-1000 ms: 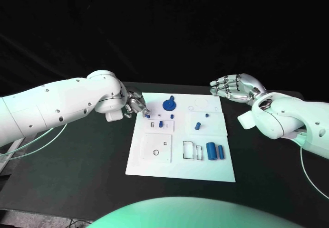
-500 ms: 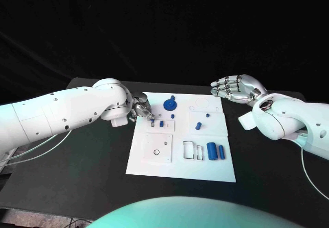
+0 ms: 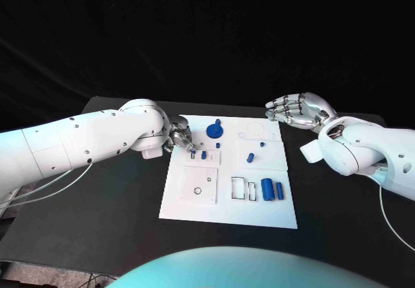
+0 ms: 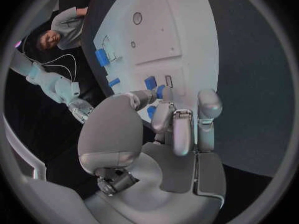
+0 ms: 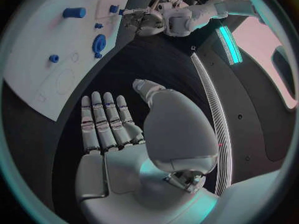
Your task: Assemble the parts on the task board
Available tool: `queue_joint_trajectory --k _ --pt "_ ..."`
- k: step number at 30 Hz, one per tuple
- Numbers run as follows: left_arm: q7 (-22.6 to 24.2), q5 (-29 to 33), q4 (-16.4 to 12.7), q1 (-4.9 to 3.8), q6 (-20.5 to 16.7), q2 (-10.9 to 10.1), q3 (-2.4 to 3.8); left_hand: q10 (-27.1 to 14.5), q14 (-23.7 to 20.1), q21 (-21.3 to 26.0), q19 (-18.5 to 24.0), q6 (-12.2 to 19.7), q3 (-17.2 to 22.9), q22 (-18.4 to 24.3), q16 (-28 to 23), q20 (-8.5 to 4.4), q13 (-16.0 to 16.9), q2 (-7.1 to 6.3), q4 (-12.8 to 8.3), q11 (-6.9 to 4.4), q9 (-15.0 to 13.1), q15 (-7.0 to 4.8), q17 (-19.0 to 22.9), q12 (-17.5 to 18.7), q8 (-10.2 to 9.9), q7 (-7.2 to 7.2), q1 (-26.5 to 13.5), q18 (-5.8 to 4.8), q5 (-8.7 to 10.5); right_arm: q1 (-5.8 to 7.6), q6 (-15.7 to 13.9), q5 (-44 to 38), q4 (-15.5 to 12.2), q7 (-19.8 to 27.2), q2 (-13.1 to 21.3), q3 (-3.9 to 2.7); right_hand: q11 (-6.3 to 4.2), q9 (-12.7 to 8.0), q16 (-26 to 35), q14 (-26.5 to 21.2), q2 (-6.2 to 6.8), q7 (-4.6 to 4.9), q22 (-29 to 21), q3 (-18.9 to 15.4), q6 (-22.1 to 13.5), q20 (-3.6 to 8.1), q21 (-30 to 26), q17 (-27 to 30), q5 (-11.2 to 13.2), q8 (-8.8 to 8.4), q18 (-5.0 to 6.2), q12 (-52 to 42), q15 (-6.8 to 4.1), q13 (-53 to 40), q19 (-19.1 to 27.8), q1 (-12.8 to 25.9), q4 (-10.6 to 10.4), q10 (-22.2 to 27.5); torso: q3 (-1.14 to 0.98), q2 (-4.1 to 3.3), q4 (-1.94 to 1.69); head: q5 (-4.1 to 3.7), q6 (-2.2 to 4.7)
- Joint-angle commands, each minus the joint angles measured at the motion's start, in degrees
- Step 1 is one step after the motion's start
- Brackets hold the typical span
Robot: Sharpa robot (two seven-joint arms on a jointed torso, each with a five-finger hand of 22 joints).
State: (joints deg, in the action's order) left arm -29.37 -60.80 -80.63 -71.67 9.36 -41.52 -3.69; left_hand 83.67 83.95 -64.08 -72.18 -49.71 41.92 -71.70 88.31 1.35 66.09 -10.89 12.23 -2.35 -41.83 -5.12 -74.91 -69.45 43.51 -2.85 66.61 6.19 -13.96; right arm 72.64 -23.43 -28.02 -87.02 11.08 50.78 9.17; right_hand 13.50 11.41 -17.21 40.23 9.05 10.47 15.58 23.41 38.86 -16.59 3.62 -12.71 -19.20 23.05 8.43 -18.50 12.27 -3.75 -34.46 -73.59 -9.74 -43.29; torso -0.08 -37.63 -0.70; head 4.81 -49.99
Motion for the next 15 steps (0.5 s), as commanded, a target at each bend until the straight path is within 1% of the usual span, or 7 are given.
queue_joint_trajectory --k 1,3,4,6,7,15 --pt "0.02 -2.05 0.18 0.01 2.68 0.26 -0.02 0.36 4.99 -0.03 -0.32 -1.42 8.9 0.02 0.25 -0.15 -0.06 0.2 -8.46 -0.08 -0.02 -0.33 -10.12 -0.07 0.39 1.3 -0.37 0.47 0.34 -0.03 0.91 -0.7 -0.03 0.39 -0.05 -0.01 0.22 -0.06 0.25 -0.25 0.16 5.74 -0.1 -0.03 -0.3 -0.03 -0.1 0.05 0.21 0.36 -0.52 -0.26 0.28 0.08 0.29 0.56 -0.23 0.03 0.02 0.04 0.04 0.03 -0.01" --pt "-0.19 -2.29 0.34 0.02 3.43 0.33 -0.03 0.37 5.0 -0.06 -0.34 -1.42 8.91 0.0 0.25 -0.15 -0.04 0.2 -8.46 -0.08 -0.02 -0.33 -10.14 -0.09 0.39 1.3 -0.38 0.46 0.35 -0.04 0.9 -0.7 -0.02 0.41 -0.05 -0.01 0.22 -0.06 0.25 -0.25 0.16 5.74 -0.1 -0.03 -0.3 -0.03 -0.1 0.05 0.21 0.36 -0.52 -0.26 0.28 0.08 0.29 0.56 -0.23 0.03 -0.01 0.03 0.04 0.04 -0.01" --pt "-0.33 -2.37 0.41 0.02 3.85 0.35 -0.03 0.37 5.0 -0.06 -0.34 -1.42 8.91 0.0 0.25 -0.15 -0.04 0.2 -8.46 -0.08 -0.02 -0.33 -10.14 -0.09 0.39 1.3 -0.38 0.46 0.35 -0.04 0.89 -0.7 -0.03 0.42 -0.05 -0.01 0.22 -0.06 0.25 -0.25 0.16 5.74 -0.1 -0.03 -0.3 -0.03 -0.1 0.05 0.21 0.36 -0.52 -0.26 0.28 0.08 0.29 0.56 -0.23 0.03 0.02 0.02 0.03 0.01 -0.01" --pt "-0.59 -2.63 0.56 0.03 4.5 0.41 -0.03 0.35 4.99 0.02 -0.29 -1.42 8.93 0.05 0.24 -0.15 -0.12 0.2 -8.48 -0.08 -0.01 -0.33 -10.09 -0.02 0.39 1.3 -0.38 0.48 0.37 -0.04 0.78 -0.7 -0.03 0.57 -0.06 -0.01 0.22 -0.08 0.26 -0.25 0.13 5.74 -0.13 -0.04 -0.31 -0.04 -0.09 0.08 0.3 0.37 -0.53 -0.27 0.28 0.09 0.28 0.61 -0.27 0.05 0.01 0.01 -0.01 -0.13 -0.01" --pt "-0.66 -2.74 0.62 0.03 4.61 0.44 -0.03 0.35 4.99 0.02 -0.29 -1.42 8.93 0.05 0.24 -0.15 -0.12 0.2 -8.48 -0.08 -0.01 -0.33 -10.09 -0.02 0.39 1.3 -0.38 0.48 0.37 -0.05 0.72 -0.7 -0.03 0.65 -0.07 -0.01 0.22 -0.08 0.26 -0.25 0.13 5.74 -0.13 -0.04 -0.31 -0.04 -0.09 0.08 0.3 0.37 -0.53 -0.27 0.28 0.09 0.28 0.61 -0.27 0.05 0.03 0.01 -0.02 -0.13 -0.01" --pt "-0.9 -3.04 1.05 0.04 4.5 0.7 -0.03 0.32 4.96 0.09 -0.24 -1.42 8.95 0.09 0.19 -0.15 -0.25 0.2 -8.5 -0.08 0.0 -0.32 -9.94 0.09 0.39 1.3 -0.39 0.5 0.4 -0.07 0.45 -0.66 -0.04 1.09 -0.11 -0.01 0.18 -0.09 0.22 -0.15 0.02 5.71 -0.11 0.04 -0.27 -0.03 -0.04 0.1 0.16 0.44 -0.51 -0.31 0.26 0.07 0.04 0.54 -0.26 -0.02 -0.02 0.05 -0.01 -0.07 -0.01"
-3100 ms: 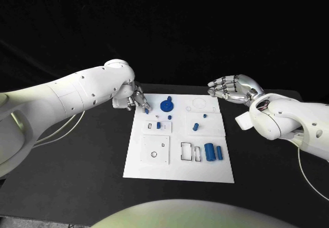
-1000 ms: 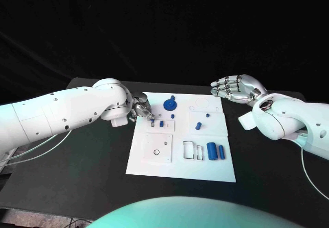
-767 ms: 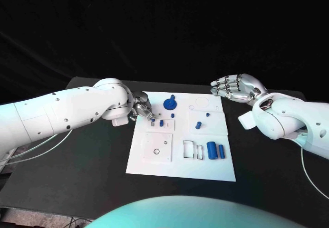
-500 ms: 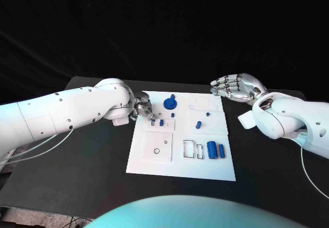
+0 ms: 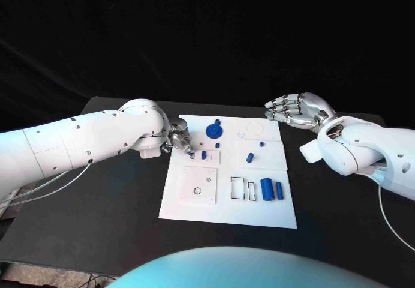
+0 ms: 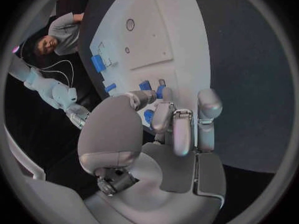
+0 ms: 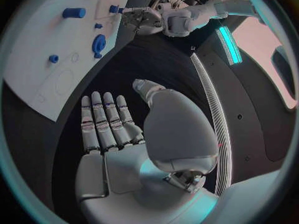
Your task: Assemble the parts on the task board
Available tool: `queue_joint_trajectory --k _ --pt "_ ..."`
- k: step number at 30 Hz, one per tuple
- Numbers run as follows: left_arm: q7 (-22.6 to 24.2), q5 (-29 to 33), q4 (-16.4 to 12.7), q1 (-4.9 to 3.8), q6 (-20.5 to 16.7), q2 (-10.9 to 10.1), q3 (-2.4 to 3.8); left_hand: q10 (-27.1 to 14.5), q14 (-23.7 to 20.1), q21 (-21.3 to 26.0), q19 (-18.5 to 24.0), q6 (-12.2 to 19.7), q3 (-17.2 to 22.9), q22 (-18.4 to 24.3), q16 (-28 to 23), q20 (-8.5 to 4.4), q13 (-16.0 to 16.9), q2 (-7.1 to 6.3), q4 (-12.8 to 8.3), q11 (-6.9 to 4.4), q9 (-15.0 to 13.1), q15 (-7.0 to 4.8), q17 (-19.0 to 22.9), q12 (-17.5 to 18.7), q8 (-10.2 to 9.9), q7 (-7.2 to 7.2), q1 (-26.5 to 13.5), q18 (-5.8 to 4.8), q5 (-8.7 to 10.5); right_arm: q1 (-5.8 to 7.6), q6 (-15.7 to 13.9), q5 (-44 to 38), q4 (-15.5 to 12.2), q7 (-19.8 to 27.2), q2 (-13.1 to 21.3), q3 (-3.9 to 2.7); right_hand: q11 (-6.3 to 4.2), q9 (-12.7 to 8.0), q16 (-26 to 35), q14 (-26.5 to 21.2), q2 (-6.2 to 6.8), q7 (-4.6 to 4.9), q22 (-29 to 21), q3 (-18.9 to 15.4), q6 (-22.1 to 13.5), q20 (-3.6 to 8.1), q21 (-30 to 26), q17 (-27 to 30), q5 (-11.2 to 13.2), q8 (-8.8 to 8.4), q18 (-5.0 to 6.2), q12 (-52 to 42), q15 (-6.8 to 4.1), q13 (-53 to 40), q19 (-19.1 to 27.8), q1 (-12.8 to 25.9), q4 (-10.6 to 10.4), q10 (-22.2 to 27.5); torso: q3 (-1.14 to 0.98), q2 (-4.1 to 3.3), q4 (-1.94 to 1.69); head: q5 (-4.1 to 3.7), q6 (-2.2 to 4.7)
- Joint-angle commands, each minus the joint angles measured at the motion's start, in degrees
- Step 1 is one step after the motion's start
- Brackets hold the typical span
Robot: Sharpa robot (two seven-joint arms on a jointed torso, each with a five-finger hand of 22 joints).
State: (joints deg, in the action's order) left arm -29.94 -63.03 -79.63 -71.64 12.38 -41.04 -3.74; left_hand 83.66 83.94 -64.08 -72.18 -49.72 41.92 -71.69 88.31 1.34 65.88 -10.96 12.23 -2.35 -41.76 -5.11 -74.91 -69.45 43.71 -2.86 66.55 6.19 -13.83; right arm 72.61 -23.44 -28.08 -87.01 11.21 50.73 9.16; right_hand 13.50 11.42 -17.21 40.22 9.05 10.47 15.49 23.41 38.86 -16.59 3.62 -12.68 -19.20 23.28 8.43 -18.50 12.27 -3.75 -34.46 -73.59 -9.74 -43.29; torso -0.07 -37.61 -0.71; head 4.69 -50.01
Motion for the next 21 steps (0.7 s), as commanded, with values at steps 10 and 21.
queue_joint_trajectory --k 10,21 --pt "-0.29 -0.76 0.32 0.23 1.16 0.45 0.02 0.37 4.98 -0.03 -0.32 -1.4 8.98 -0.01 0.22 -0.15 0.12 0.27 -8.52 -0.07 -0.05 -0.32 -10.04 -0.05 0.18 1.3 -0.36 0.46 0.34 -0.04 0.14 -0.51 -0.13 1.43 -0.01 -0.01 0.16 -0.11 0.17 -0.05 -0.02 5.68 -0.05 0.09 -0.22 -0.02 -0.01 0.1 -0.02 0.26 -0.49 -0.36 0.23 0.06 -0.08 0.48 -0.23 -0.08 -0.02 0.01 0.05 -0.34 0.01" --pt "-0.23 -0.63 -0.12 0.31 1.53 0.36 0.01 0.39 5.01 -0.07 -0.36 -1.41 9.01 -0.06 0.26 -0.15 0.13 0.27 -8.54 -0.06 -0.03 -0.32 -10.17 -0.06 0.18 1.3 -0.4 0.45 0.4 -0.04 0.12 -0.24 -0.25 1.34 0.06 -0.01 0.14 -0.11 0.15 0.0 -0.02 5.66 -0.09 0.11 -0.19 -0.02 0.01 0.11 -0.14 0.29 -0.48 -0.38 0.21 0.06 -0.12 0.46 -0.21 -0.12 -0.03 0.03 -0.04 -0.27 0.01"
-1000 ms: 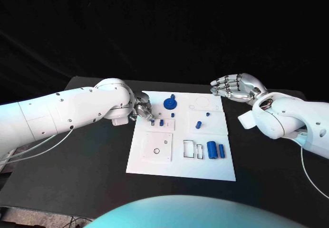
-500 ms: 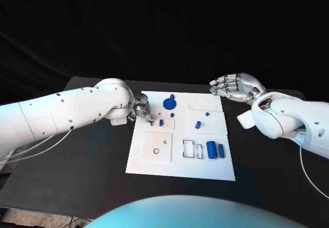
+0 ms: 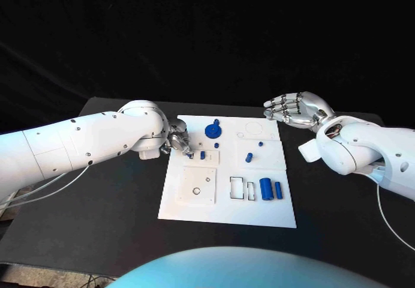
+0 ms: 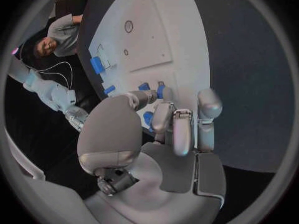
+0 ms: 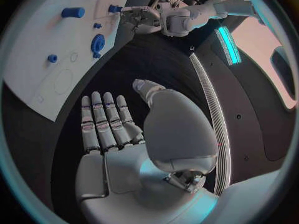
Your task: Assemble the parts on the task board
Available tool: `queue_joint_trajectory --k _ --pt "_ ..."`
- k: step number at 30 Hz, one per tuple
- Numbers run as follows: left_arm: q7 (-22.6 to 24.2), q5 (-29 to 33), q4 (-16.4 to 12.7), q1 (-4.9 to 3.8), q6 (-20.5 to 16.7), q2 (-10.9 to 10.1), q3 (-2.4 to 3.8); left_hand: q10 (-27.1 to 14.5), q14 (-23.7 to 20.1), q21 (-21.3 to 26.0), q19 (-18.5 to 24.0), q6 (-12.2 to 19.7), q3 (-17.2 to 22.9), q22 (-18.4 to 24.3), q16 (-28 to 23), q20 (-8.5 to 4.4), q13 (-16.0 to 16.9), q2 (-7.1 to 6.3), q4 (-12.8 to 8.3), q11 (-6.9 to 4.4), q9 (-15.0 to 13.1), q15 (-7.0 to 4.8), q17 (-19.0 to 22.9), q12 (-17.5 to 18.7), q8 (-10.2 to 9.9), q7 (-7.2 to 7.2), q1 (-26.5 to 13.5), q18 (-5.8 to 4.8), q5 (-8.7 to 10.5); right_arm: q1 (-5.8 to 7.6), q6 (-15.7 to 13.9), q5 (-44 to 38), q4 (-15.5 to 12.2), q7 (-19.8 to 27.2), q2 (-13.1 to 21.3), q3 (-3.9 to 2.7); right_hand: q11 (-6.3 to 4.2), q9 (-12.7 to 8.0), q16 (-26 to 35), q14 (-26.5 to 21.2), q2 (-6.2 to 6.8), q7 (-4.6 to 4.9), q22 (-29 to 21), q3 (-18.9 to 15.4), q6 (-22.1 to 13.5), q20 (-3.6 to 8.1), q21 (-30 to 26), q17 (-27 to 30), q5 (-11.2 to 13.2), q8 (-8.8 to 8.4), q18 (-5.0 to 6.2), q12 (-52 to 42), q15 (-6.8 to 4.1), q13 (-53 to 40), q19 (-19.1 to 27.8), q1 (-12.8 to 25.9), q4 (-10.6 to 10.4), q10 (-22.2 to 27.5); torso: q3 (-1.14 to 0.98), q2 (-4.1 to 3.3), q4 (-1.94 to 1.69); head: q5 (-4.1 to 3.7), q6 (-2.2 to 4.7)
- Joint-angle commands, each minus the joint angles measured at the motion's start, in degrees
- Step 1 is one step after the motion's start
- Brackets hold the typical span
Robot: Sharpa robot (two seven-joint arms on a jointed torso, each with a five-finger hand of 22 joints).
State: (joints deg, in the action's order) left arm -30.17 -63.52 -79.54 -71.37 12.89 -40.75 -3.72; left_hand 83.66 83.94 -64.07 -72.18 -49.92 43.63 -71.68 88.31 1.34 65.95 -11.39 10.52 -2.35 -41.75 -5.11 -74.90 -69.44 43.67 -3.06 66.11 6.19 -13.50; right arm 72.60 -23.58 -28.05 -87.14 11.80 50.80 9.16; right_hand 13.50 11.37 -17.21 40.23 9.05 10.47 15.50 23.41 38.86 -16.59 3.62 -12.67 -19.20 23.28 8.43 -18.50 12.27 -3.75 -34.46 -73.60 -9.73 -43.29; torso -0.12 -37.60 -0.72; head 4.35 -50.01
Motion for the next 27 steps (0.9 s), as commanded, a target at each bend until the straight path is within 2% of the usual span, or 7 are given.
queue_joint_trajectory --k 1,10,16,22,27 --pt "-0.01 -0.13 -0.22 0.04 1.04 0.07 -0.01 0.39 5.01 -0.07 -0.36 -1.21 7.3 -0.07 0.26 -0.15 0.06 0.7 -6.83 -0.07 -0.04 -0.32 -10.17 -0.07 0.22 1.49 0.04 0.45 0.06 -0.03 0.27 -0.25 -0.12 0.75 -0.01 0.0 0.14 -0.06 0.15 0.0 -0.02 5.67 -0.09 0.1 -0.19 -0.02 0.01 0.09 -0.14 0.3 -0.48 -0.38 0.21 0.06 -0.11 0.46 -0.21 -0.12 0.04 0.03 -0.05 0.08 0.01" --pt "0.17 -0.12 -0.3 0.08 0.58 0.19 -0.01 0.42 5.01 -0.15 -0.42 -1.22 7.33 -0.13 0.26 -0.15 0.11 0.72 -6.86 -0.06 -0.02 -0.31 -10.19 -0.11 0.22 1.49 0.01 0.42 0.13 -0.03 0.32 -0.22 -0.12 0.71 0.02 0.0 0.14 -0.06 0.15 0.0 -0.02 5.67 -0.09 0.1 -0.19 -0.02 0.01 0.09 -0.14 0.3 -0.48 -0.38 0.21 0.06 -0.11 0.46 -0.21 -0.12 -0.01 0.06 0.03 0.28 0.01" --pt "0.15 -0.12 -0.52 0.1 0.08 0.29 -0.02 0.44 5.04 -0.21 -0.46 -1.23 7.34 -0.18 0.3 -0.15 0.17 0.73 -6.87 -0.07 -0.02 -0.31 -10.32 -0.16 0.22 1.49 0.0 0.41 0.14 -0.03 0.34 -0.21 -0.11 0.7 0.02 0.0 0.14 -0.06 0.15 0.0 -0.02 5.67 -0.09 0.1 -0.19 -0.02 0.01 0.09 -0.14 0.3 -0.48 -0.38 0.21 0.06 -0.11 0.46 -0.21 -0.12 0.04 0.02 0.04 0.17 0.01" --pt "-0.41 -0.18 -0.59 0.11 -0.57 0.42 -0.02 0.47 5.06 -0.28 -0.51 -1.24 7.37 -0.23 0.32 -0.15 0.21 0.75 -6.89 -0.08 -0.01 -0.31 -10.38 -0.2 0.22 1.5 0.0 0.39 0.18 -0.03 0.44 -0.21 -0.12 0.53 0.02 -0.01 0.11 -0.09 0.11 0.1 -0.01 5.64 -0.21 0.11 -0.15 -0.02 0.02 0.14 -0.29 0.36 -0.45 -0.43 0.18 0.06 -0.12 0.48 -0.21 -0.19 -0.03 -0.01 0.07 0.13 0.01" --pt "-0.58 -0.21 -0.78 0.12 -0.64 0.57 -0.01 0.47 5.06 -0.28 -0.51 -1.24 7.37 -0.23 0.32 -0.15 0.21 0.75 -6.89 -0.08 -0.01 -0.31 -10.38 -0.2 0.22 1.5 0.0 0.39 0.18 -0.03 0.52 -0.22 -0.04 0.45 0.0 -0.01 0.11 -0.09 0.11 0.1 -0.01 5.64 -0.21 0.11 -0.15 -0.02 0.02 0.14 -0.29 0.36 -0.45 -0.43 0.18 0.06 -0.12 0.48 -0.21 -0.19 0.06 0.02 -0.01 0.09 0.01"
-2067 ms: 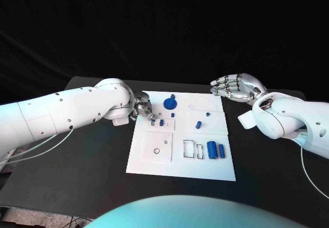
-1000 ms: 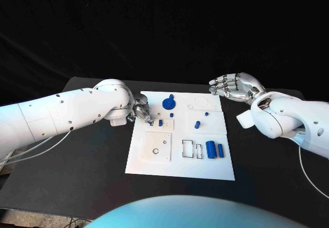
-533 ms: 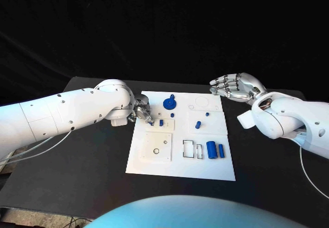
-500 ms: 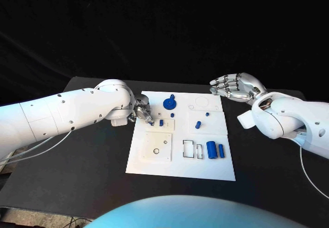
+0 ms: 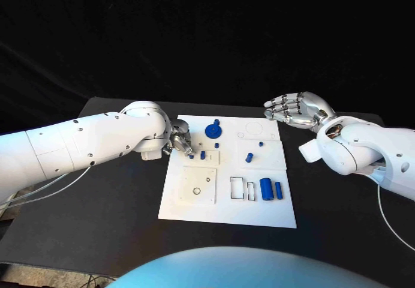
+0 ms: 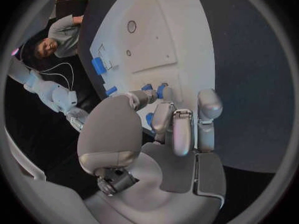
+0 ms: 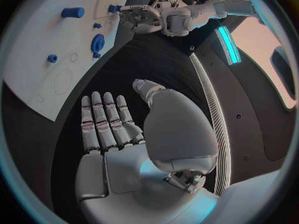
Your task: Assemble the parts on the task board
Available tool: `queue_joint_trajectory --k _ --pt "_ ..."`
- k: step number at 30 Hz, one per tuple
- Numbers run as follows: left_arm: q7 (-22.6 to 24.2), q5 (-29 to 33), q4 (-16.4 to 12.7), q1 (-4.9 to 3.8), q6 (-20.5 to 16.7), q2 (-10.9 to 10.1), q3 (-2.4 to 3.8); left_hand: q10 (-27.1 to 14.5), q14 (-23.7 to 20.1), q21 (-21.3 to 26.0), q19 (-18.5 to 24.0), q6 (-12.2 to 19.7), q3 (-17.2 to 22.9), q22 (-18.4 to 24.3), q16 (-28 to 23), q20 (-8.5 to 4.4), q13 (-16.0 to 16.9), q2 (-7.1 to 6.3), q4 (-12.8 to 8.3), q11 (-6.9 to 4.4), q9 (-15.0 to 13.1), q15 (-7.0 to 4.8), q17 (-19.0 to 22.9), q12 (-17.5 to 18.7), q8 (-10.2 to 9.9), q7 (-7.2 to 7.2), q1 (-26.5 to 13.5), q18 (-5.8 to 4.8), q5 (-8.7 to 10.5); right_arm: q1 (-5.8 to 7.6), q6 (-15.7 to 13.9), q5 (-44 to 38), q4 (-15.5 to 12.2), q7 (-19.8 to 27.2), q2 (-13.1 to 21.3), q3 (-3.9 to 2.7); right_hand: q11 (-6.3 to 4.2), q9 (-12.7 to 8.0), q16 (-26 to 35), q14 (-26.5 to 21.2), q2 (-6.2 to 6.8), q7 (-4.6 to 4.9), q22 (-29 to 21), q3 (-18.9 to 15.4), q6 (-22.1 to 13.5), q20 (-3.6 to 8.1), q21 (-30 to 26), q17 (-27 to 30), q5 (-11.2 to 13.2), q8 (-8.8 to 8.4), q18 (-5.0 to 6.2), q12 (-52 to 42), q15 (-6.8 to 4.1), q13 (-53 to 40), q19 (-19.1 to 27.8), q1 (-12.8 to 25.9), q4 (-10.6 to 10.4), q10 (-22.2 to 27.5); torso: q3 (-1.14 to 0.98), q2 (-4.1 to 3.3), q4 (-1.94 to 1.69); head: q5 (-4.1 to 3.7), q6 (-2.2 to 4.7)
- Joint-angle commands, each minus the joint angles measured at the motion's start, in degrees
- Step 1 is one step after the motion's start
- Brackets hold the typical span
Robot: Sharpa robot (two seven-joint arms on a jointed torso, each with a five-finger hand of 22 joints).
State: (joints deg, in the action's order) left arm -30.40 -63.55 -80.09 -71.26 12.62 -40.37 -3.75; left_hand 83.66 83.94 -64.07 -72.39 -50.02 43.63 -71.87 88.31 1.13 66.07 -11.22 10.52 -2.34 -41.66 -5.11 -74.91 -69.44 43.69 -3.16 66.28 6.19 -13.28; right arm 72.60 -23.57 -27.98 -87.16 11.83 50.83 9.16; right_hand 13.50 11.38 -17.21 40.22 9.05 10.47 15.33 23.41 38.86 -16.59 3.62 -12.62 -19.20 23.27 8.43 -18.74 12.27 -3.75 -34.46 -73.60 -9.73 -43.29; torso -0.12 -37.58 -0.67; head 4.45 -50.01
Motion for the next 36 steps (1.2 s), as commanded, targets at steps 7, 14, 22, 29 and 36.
queue_joint_trajectory --k 7,14,22,29,36 --pt "-0.69 -0.19 -0.18 0.01 0.2 0.23 0.02 0.51 5.06 -0.32 -0.34 -1.17 7.41 -0.08 0.32 0.06 0.12 0.61 -6.91 -0.08 -0.08 -0.31 -10.39 -0.24 0.2 1.6 -0.19 0.38 0.03 -0.03 0.59 -0.28 0.04 0.4 -0.08 -0.01 0.11 -0.1 0.11 0.1 -0.01 5.64 -0.05 0.11 -0.15 -0.02 0.02 0.1 -0.29 0.36 -0.45 -0.18 0.18 0.06 -0.11 0.48 -0.21 -0.19 0.05 0.02 -0.05 -0.09 0.01" --pt "-1.22 -0.38 -0.09 0.01 1.41 0.15 0.02 0.54 5.09 -0.32 -0.35 -1.19 7.44 -0.1 0.35 0.06 0.13 0.62 -6.95 -0.09 -0.06 -0.31 -10.5 -0.25 0.2 1.6 -0.21 0.37 0.08 -0.03 0.69 -0.27 0.15 0.37 -0.1 -0.01 0.11 -0.1 0.11 0.1 -0.01 5.64 -0.05 0.11 -0.15 -0.02 0.02 0.1 -0.29 0.36 -0.45 -0.18 0.18 0.06 -0.11 0.48 -0.21 -0.19 0.08 0.02 -0.05 -0.09 0.01" --pt "-1.75 -0.69 0.01 0.01 1.41 0.05 0.02 0.55 5.08 -0.29 -0.34 -1.2 7.47 -0.08 0.34 0.06 0.09 0.64 -6.98 -0.1 -0.05 -0.31 -10.45 -0.23 0.2 1.61 -0.2 0.38 0.07 -0.03 0.75 -0.26 0.17 0.38 -0.13 -0.01 0.11 -0.1 0.11 0.1 -0.01 5.64 -0.05 0.11 -0.15 -0.02 0.02 0.1 -0.29 0.36 -0.45 -0.18 0.18 0.06 -0.11 0.48 -0.21 -0.19 0.09 -0.01 -0.03 -0.16 0.01" --pt "-1.75 -0.72 0.02 0.01 1.32 0.1 0.03 0.55 5.08 -0.29 -0.34 -1.2 7.47 -0.08 0.34 0.06 0.09 0.64 -6.98 -0.1 -0.05 -0.31 -10.45 -0.23 0.2 1.61 -0.2 0.38 0.07 -0.03 0.83 -0.22 0.18 0.42 -0.16 -0.01 0.11 -0.1 0.11 0.1 -0.01 5.64 -0.05 0.11 -0.15 -0.02 0.02 0.1 -0.29 0.36 -0.45 -0.18 0.18 0.06 -0.11 0.48 -0.21 -0.19 0.04 -0.02 0.0 -0.1 0.01" --pt "-1.48 -0.33 0.17 -0.01 2.01 0.43 0.03 0.59 5.08 -0.3 -0.36 -1.23 7.54 -0.1 0.33 0.06 0.14 0.66 -7.06 -0.11 -0.03 -0.32 -10.43 -0.27 0.21 1.62 -0.22 0.38 0.09 -0.03 0.84 -0.19 0.18 0.43 -0.2 -0.01 0.11 -0.1 0.11 0.1 -0.01 5.64 -0.05 0.11 -0.15 -0.02 0.02 0.1 -0.29 0.36 -0.45 -0.18 0.18 0.06 -0.11 0.48 -0.21 -0.19 0.04 -0.02 -0.01 -0.14 0.01"
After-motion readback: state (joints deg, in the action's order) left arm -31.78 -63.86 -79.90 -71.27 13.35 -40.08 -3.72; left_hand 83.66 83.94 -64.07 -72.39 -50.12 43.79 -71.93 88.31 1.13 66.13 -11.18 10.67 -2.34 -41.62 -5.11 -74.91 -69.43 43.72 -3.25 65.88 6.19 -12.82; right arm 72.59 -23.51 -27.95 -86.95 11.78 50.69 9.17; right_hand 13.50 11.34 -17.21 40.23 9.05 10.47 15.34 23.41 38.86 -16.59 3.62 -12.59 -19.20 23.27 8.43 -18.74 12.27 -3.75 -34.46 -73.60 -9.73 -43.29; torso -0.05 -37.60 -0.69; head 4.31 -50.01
